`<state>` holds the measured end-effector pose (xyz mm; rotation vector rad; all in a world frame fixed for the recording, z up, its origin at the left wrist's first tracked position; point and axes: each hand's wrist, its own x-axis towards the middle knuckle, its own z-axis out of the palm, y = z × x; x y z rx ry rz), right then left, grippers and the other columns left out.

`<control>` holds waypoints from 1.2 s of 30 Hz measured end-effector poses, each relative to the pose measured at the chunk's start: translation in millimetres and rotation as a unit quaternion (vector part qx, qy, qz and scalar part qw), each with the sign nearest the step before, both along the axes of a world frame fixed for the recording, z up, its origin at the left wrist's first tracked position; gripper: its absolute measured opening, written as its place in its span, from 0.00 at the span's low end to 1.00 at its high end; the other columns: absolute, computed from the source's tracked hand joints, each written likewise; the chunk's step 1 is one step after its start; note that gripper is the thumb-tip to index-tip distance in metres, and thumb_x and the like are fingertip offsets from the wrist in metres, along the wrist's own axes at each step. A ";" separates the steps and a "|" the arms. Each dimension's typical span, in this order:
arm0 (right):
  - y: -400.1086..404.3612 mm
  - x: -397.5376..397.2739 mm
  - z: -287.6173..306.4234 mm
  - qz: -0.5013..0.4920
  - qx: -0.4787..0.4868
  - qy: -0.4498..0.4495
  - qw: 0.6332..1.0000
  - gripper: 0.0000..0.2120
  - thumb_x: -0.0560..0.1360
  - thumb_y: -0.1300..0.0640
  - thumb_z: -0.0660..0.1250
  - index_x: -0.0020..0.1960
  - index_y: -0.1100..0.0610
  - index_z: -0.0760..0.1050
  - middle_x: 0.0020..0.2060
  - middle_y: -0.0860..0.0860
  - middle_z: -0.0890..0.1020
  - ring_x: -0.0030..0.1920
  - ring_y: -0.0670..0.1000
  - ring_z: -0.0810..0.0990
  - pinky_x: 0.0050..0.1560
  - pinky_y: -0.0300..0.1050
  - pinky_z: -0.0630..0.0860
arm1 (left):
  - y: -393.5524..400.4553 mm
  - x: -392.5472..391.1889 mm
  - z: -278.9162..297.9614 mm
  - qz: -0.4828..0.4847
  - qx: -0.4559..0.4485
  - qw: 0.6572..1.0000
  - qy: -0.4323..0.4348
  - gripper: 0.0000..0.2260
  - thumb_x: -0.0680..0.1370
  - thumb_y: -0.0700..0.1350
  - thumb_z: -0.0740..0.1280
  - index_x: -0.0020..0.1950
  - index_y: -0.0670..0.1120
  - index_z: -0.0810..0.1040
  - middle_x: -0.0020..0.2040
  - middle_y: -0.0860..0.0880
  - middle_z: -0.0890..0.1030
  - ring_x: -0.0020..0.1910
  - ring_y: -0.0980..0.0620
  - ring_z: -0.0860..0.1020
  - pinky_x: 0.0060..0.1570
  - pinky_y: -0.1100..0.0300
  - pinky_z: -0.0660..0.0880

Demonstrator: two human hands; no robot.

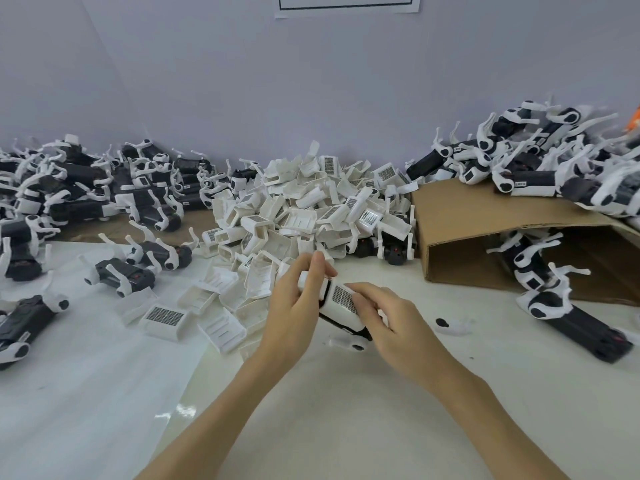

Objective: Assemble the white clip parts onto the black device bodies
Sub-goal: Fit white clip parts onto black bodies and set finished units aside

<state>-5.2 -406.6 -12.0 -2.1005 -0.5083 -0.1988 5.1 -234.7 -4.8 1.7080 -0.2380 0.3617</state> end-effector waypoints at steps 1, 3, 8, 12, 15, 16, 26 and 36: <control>-3.5 1.0 2.3 0.020 -0.004 0.024 1.000 0.12 0.87 0.52 0.59 0.62 0.40 0.80 0.50 0.37 0.83 0.56 0.42 0.79 0.54 0.32 0.72 | 1.3 0.7 0.6 -0.005 0.014 1.000 -0.002 0.23 0.84 0.66 0.56 0.50 0.50 0.80 0.43 0.37 0.78 0.40 0.30 0.77 0.39 0.37 0.73; -11.3 4.2 6.6 0.051 0.001 0.068 0.996 0.11 0.87 0.51 0.60 0.61 0.42 0.81 0.51 0.38 0.85 0.56 0.42 0.82 0.57 0.35 0.75 | 5.6 2.9 2.0 -0.014 0.063 0.998 -0.015 0.21 0.82 0.66 0.57 0.52 0.53 0.81 0.45 0.51 0.81 0.43 0.42 0.80 0.38 0.49 0.74; -12.0 5.4 1.7 -0.039 -0.021 -0.065 0.997 0.15 0.80 0.54 0.72 0.66 0.49 0.81 0.56 0.40 0.83 0.62 0.42 0.76 0.62 0.35 0.70 | 23.1 14.5 3.9 -0.024 0.206 0.975 -0.074 0.15 0.81 0.60 0.70 0.64 0.55 0.78 0.62 0.59 0.77 0.68 0.54 0.76 0.69 0.57 0.72; -3.2 4.6 -3.9 -0.068 -0.110 -0.232 0.964 0.19 0.80 0.52 0.71 0.68 0.58 0.80 0.59 0.48 0.81 0.62 0.51 0.76 0.67 0.44 0.70 | 30.4 16.4 3.1 -0.011 0.336 0.927 -0.168 0.25 0.77 0.64 0.72 0.70 0.53 0.78 0.71 0.54 0.69 0.73 0.53 0.68 0.74 0.54 0.64; 0.9 5.5 -7.0 -0.086 -0.141 -0.288 0.944 0.19 0.82 0.54 0.68 0.69 0.62 0.78 0.59 0.52 0.81 0.61 0.56 0.77 0.66 0.50 0.73 | 34.7 17.1 5.0 -0.007 0.368 0.909 -0.195 0.27 0.77 0.65 0.72 0.73 0.53 0.78 0.70 0.50 0.66 0.68 0.49 0.69 0.72 0.53 0.67; 2.4 5.5 -8.2 -0.088 -0.141 -0.290 0.943 0.18 0.82 0.56 0.68 0.70 0.62 0.78 0.60 0.52 0.81 0.62 0.57 0.77 0.66 0.51 0.74 | 35.5 17.2 5.6 -0.005 0.372 0.906 -0.203 0.27 0.77 0.65 0.72 0.73 0.53 0.78 0.70 0.49 0.65 0.68 0.47 0.69 0.73 0.53 0.68; 1.0 1.4 -4.4 -0.076 -0.056 -0.223 0.970 0.22 0.81 0.47 0.69 0.72 0.52 0.75 0.60 0.46 0.80 0.65 0.48 0.75 0.66 0.42 0.73 | 41.8 16.7 14.5 -0.055 0.341 0.918 -0.193 0.24 0.76 0.61 0.73 0.70 0.53 0.81 0.56 0.56 0.79 0.57 0.54 0.75 0.62 0.64 0.70; -12.4 7.9 -1.5 -0.062 -0.137 -0.184 0.971 0.23 0.78 0.42 0.70 0.66 0.56 0.80 0.55 0.45 0.82 0.60 0.53 0.78 0.66 0.49 0.69 | 37.4 17.0 8.8 -0.126 0.252 0.953 -0.108 0.17 0.78 0.51 0.77 0.66 0.53 0.81 0.61 0.61 0.83 0.66 0.54 0.79 0.65 0.66 0.71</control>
